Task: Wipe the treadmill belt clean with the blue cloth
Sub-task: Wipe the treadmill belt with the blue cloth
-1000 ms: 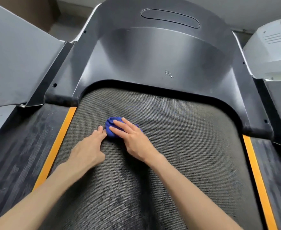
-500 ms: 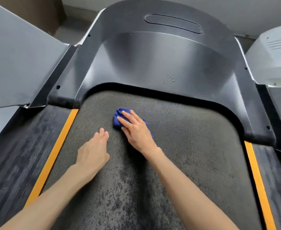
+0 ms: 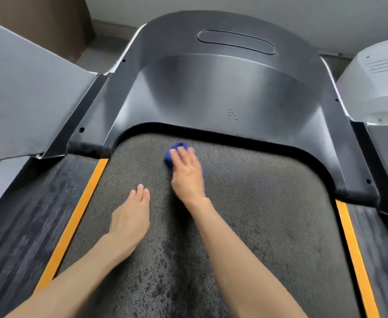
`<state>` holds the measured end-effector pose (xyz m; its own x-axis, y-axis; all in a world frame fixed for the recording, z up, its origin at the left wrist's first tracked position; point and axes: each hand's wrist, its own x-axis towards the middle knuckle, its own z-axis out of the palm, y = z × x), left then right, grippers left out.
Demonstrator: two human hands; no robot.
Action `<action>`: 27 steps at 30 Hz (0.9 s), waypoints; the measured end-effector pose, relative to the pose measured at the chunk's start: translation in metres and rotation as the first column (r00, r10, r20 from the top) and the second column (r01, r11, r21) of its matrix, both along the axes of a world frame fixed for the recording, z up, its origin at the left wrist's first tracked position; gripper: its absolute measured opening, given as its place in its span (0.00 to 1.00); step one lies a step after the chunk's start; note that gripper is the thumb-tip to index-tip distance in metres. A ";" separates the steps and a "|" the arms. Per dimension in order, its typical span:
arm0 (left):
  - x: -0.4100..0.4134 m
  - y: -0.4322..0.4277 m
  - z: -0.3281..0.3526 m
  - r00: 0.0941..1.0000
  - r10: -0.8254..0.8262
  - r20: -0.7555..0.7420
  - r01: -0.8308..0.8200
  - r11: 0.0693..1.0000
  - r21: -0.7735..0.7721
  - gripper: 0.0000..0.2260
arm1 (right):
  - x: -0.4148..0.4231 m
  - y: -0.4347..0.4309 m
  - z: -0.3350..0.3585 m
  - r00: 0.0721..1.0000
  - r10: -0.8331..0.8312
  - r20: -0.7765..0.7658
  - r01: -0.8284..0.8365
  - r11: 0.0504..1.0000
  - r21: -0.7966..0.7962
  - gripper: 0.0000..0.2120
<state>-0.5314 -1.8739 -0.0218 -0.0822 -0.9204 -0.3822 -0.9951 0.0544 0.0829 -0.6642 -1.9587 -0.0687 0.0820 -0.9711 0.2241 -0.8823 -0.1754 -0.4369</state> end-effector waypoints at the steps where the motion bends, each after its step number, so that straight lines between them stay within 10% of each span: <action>1: 0.001 0.001 0.002 1.000 -0.003 -0.003 0.003 1.000 -0.011 0.28 | 0.013 0.006 0.003 0.989 0.148 -0.029 -0.147 0.988 0.038 0.23; 5: 0.013 0.003 0.007 0.993 0.026 -0.112 -0.024 0.999 0.023 0.32 | -0.020 0.019 0.004 0.950 0.304 -0.077 -0.297 0.951 0.087 0.28; 8: 0.017 -0.002 0.009 0.984 0.031 -0.175 -0.018 0.997 0.076 0.34 | -0.106 0.029 -0.001 0.992 -0.125 -0.029 0.125 0.992 0.001 0.27; 14: 0.006 -0.004 0.013 0.945 0.149 -0.290 -0.140 0.989 0.051 0.26 | -0.210 0.076 0.001 0.737 -0.676 -0.001 0.675 0.736 0.058 0.27; 17: -0.012 0.006 0.006 0.906 0.094 -0.412 -0.137 0.988 -0.077 0.23 | -0.146 0.099 -0.011 0.808 -0.588 0.041 0.589 0.808 -0.017 0.29; 20: -0.024 0.014 -0.005 0.926 0.002 -0.378 -0.067 0.985 -0.157 0.22 | -0.077 0.138 -0.015 0.998 -0.052 -0.040 0.053 0.998 0.024 0.29; 23: -0.024 0.016 -0.007 0.948 -0.040 -0.315 -0.014 0.985 -0.170 0.22 | -0.098 0.155 -0.014 0.910 0.386 -0.153 -0.381 0.923 0.064 0.29; 27: -0.022 0.009 0.002 0.963 -0.037 -0.267 0.005 0.993 -0.119 0.22 | -0.202 0.140 -0.012 0.993 -0.070 -0.096 0.072 0.997 0.018 0.26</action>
<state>-0.5535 -1.8647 -0.0202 -0.1872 -0.9541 -0.2337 -0.9356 0.1007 0.3385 -0.8664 -1.8185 -0.0811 0.0328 -0.9797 0.1979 -0.9300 -0.1024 -0.3531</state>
